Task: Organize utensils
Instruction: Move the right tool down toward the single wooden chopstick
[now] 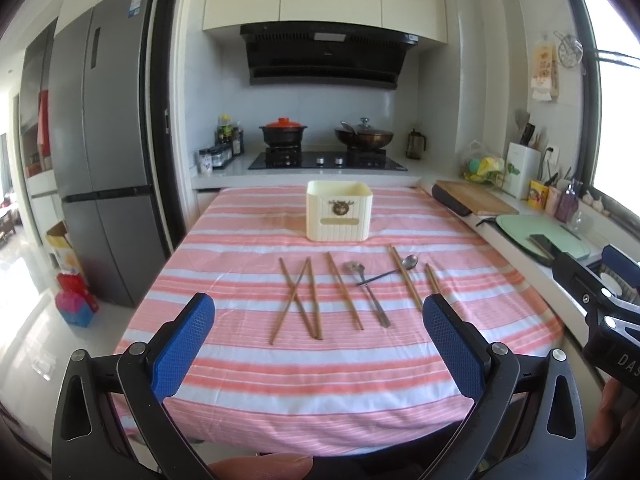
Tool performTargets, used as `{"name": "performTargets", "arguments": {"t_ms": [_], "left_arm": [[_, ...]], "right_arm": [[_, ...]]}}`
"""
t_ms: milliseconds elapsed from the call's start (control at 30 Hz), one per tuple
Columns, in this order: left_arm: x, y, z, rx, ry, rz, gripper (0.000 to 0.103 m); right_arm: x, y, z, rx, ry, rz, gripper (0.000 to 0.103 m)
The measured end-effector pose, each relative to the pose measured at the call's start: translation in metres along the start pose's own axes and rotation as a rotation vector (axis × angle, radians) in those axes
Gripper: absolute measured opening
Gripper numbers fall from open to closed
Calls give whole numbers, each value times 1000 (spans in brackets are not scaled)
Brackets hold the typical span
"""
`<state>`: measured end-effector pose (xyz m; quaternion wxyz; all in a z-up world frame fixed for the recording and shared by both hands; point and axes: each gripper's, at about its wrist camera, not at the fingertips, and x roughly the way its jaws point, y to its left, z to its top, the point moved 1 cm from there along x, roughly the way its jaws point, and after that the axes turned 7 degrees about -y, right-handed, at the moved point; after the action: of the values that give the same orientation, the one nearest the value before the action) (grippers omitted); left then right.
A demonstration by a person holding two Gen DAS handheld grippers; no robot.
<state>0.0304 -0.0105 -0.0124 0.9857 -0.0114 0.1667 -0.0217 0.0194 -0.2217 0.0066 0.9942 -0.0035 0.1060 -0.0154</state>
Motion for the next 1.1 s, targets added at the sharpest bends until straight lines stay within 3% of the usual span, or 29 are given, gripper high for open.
{"name": "performTargets", "arguments": {"t_ms": [300,500,633,833,967,1100], "left_arm": [[20,2,-3,3,40,-7,103],[46,4,-13,24,109,-27,103],[73,19,-21,-15,154,-31,103],[134,62,-30,-74,248,67,103],[179,91,-41,-56,293,145,103],[226,105,-59,-15,354,137,102]], "right_arm": [[19,0,-3,15,38,1,103],[38,-10,-7,37,53,-12,103],[56,-17,-12,58,85,-23,103],[88,-25,-29,55,159,-49,103],[110,-31,-43,47,216,-70,103],[132,-41,-58,58,276,-89,103]]}}
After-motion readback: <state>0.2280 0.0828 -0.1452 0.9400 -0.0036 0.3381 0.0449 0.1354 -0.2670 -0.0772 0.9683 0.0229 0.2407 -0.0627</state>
